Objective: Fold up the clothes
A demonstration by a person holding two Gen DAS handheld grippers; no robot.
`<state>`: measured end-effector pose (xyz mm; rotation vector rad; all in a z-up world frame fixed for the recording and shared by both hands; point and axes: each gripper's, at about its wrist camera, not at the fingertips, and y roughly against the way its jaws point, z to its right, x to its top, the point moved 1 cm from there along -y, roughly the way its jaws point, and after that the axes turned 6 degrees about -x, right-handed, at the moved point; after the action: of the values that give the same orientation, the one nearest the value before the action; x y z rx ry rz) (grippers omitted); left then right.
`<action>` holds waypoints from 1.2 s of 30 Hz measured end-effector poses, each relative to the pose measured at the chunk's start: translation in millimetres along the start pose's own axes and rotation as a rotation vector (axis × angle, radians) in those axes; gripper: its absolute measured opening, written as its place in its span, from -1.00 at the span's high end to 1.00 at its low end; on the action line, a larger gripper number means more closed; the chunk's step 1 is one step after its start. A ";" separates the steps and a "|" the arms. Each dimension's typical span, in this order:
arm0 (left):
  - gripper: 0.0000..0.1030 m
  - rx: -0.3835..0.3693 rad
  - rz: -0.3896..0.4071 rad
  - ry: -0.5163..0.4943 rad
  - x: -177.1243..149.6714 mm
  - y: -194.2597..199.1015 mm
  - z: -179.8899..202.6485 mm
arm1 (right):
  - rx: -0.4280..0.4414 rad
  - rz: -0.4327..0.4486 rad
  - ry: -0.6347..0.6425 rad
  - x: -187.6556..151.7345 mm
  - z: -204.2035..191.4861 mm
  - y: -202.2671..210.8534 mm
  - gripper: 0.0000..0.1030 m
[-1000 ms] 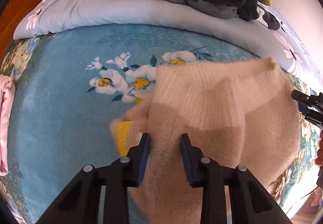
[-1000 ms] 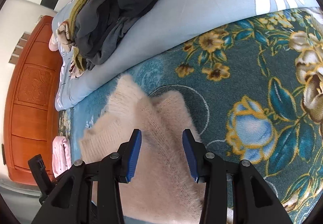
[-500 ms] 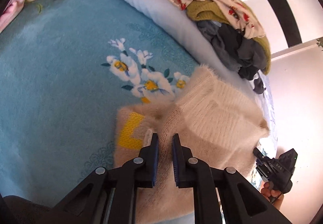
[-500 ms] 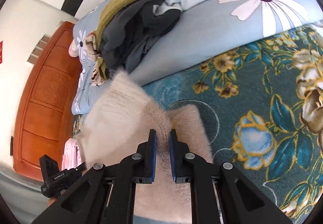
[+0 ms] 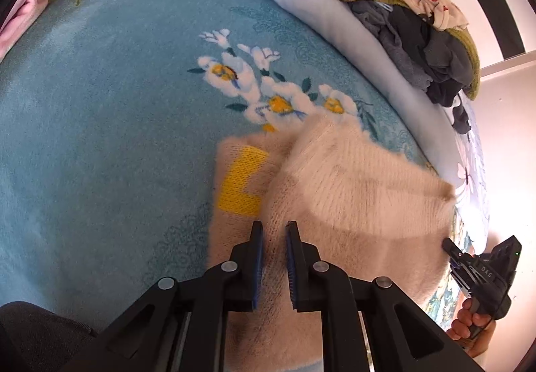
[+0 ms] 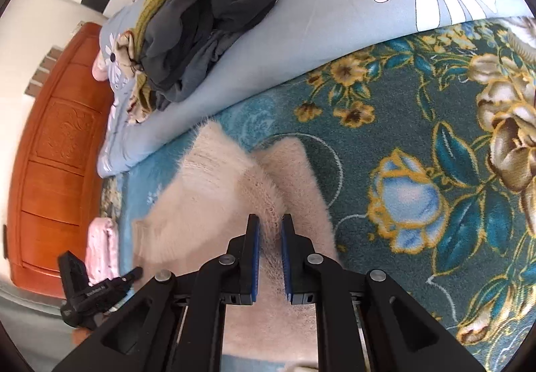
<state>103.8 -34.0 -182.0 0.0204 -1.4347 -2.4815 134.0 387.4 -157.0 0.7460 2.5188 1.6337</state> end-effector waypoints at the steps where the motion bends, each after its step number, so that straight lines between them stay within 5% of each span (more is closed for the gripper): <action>1: 0.68 0.023 0.004 -0.020 -0.5 -0.8 2.9 | -0.023 -0.013 -0.001 -0.3 0.9 -6.4 0.77; 9: 0.56 0.185 0.095 -0.247 -14.3 12.8 43.7 | -0.031 0.005 -0.001 -2.2 1.8 -4.2 0.75; 13: 0.16 0.216 0.121 -0.312 -17.3 19.8 53.5 | -0.021 0.032 0.002 -6.4 0.3 5.2 0.68; 17: -0.13 0.231 0.126 -0.333 -18.3 21.1 55.8 | -0.022 0.025 0.007 -13.6 2.3 6.7 0.17; 19: -0.19 0.233 0.126 -0.328 -17.4 19.9 54.7 | -0.020 0.019 -0.007 -16.9 5.6 5.2 -0.02; 30: -0.48 0.239 0.081 -0.211 -10.3 8.6 31.9 | -0.004 -0.031 -0.012 -25.7 12.2 -13.2 -0.29; 36: -0.51 0.078 -0.029 0.016 -5.5 -16.2 -7.8 | 0.030 -0.033 -0.025 -25.6 19.4 -29.4 -0.35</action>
<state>106.5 -31.7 -200.5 0.0772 -1.5346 -2.4415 151.6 383.6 -196.7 0.7189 2.5302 1.5696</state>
